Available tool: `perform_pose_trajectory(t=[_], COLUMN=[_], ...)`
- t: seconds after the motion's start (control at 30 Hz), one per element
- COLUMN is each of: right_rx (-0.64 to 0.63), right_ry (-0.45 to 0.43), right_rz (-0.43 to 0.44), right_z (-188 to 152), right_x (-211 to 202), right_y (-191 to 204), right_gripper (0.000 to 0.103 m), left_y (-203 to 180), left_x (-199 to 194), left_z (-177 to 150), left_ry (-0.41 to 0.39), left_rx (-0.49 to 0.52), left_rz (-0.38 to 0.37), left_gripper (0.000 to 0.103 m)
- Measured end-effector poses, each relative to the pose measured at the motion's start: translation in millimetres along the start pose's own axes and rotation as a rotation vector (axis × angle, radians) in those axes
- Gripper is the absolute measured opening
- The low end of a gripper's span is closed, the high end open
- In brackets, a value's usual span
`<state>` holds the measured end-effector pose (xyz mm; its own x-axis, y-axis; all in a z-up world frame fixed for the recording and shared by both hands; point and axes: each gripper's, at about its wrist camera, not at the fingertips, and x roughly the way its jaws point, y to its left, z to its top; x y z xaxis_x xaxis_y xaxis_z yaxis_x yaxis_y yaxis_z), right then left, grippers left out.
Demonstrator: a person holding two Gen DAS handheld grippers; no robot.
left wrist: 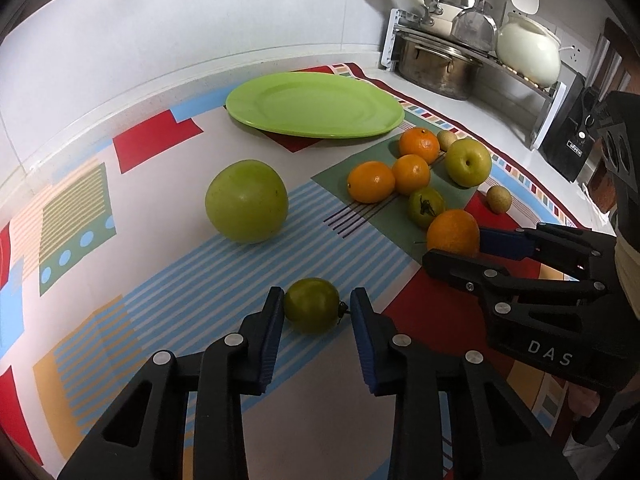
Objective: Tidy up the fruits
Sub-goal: 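Grasp the small green lime with the left tool while the right tool grasps an orange, then carry the lime and orange to the green plate and release both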
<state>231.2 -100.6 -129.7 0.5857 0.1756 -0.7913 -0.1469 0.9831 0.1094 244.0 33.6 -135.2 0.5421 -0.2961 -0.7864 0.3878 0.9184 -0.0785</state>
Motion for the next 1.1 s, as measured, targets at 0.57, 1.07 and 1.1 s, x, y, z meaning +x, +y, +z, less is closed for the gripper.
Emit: perform_pose_trajectory(t=[0.57, 1.07, 1.1], right_rx=[0.020, -0.049, -0.059], right_ry=[-0.087, -0.227, -0.228], right_rz=[-0.028, -0.002, 0.005], right_z=[0, 51, 56], right_x=[-51, -81, -81], right_y=[8, -17, -19], right_gripper=[0.042, 0.042, 0.042], left_y=[-13, -36, -38], left_x=[-48, -66, -66], left_z=[11, 63, 68], left_ry=[-0.128, -0.243, -0.246], left_rx=[0.042, 0.030, 0.028], left_rz=[-0.031, 0.030, 0.035], left_gripper=[0.033, 0.033, 0.033])
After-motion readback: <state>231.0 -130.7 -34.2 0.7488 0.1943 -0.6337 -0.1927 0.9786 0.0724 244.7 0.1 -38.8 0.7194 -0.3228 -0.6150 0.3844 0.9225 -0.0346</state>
